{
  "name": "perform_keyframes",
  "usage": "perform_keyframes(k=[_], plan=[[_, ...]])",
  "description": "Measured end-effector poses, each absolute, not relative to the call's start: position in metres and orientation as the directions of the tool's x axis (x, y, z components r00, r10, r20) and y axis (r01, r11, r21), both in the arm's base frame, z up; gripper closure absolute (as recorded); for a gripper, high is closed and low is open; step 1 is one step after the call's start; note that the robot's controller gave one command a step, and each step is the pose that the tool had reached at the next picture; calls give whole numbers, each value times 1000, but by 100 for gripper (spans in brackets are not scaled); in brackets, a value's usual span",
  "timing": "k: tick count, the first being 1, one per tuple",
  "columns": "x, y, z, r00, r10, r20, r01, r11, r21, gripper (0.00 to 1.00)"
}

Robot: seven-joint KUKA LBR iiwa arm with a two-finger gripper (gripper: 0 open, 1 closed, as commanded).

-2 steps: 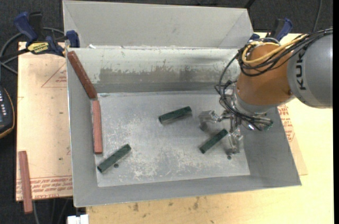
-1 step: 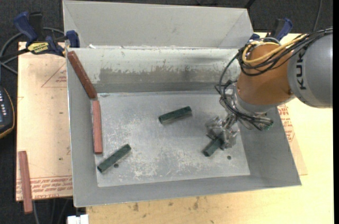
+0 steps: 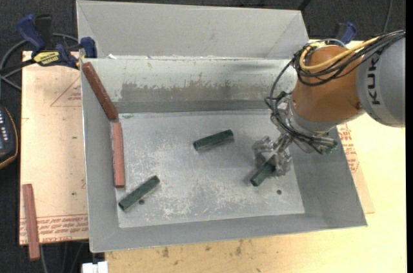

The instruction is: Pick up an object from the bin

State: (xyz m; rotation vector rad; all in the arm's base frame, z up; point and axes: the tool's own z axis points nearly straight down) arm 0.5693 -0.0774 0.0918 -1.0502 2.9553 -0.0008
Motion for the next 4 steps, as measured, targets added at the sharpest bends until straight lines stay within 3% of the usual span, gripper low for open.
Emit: perform_keyframes(k=[1,4], plan=[[570,-77,100,-776,-630,-4,-630,776,-1,100],[574,-72,166,-778,-628,-6,-628,778,-3,100]])
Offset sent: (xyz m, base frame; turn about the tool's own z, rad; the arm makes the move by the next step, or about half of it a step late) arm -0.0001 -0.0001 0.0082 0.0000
